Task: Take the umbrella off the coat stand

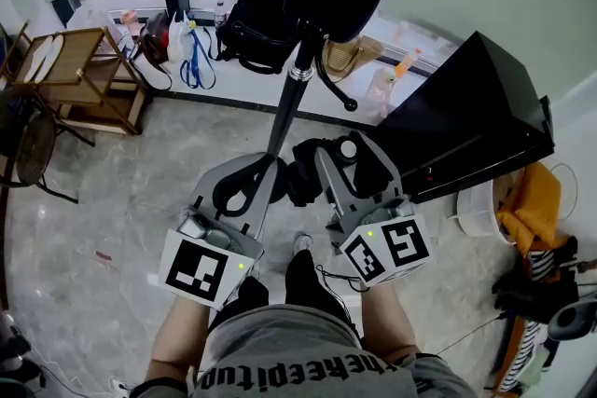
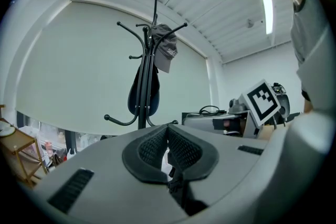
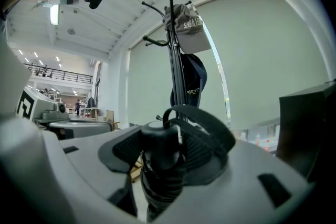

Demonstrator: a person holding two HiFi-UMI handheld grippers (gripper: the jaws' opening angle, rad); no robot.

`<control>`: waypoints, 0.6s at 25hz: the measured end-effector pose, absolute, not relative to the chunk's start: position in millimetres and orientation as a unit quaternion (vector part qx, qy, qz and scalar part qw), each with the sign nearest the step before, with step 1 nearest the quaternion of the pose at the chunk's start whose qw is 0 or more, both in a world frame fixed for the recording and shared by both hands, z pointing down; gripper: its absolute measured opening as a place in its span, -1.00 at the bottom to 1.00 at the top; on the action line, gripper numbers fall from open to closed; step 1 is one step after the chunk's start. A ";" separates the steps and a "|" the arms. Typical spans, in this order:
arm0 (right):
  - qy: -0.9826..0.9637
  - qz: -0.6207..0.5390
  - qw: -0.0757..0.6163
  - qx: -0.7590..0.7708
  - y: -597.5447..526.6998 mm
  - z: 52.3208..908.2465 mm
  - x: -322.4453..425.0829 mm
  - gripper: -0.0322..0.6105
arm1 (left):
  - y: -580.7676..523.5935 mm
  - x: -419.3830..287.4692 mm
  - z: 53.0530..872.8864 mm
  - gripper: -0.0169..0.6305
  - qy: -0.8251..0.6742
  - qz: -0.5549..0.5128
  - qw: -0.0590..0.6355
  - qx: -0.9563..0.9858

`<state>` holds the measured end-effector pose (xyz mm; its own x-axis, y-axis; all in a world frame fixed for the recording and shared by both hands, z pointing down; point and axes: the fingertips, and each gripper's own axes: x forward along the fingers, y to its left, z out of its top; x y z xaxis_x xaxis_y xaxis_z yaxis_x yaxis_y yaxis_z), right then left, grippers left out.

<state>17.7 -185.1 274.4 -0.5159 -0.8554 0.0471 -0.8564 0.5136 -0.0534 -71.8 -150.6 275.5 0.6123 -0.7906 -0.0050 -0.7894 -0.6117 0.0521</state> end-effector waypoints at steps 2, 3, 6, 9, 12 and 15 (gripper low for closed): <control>-0.869 0.032 0.005 0.494 -179.6 271.3 17.1 -0.19 | -148.3 -73.7 274.0 -0.90 -0.439 -0.016 0.021 0.898; -0.868 0.031 0.005 0.496 -176.9 270.0 16.8 -0.19 | -147.7 -75.1 273.8 -0.90 -0.439 -0.016 0.019 0.898; -0.866 0.029 0.002 0.500 -169.1 267.2 17.0 -0.19 | -146.0 -78.3 273.2 -0.90 -0.439 -0.016 0.008 0.898; -0.863 0.026 -0.002 0.504 -160.4 265.2 17.9 -0.20 | -142.1 -80.4 273.2 -0.90 -0.439 -0.015 0.004 0.898; -0.861 0.024 -0.006 0.508 -151.9 263.7 19.0 -0.20 | -138.1 -84.3 273.2 -0.90 -0.441 -0.014 0.004 0.897; -0.857 0.020 -0.008 0.515 -144.5 262.8 20.9 -0.23 | -136.0 -89.7 272.2 -0.90 -0.444 -0.014 0.006 0.896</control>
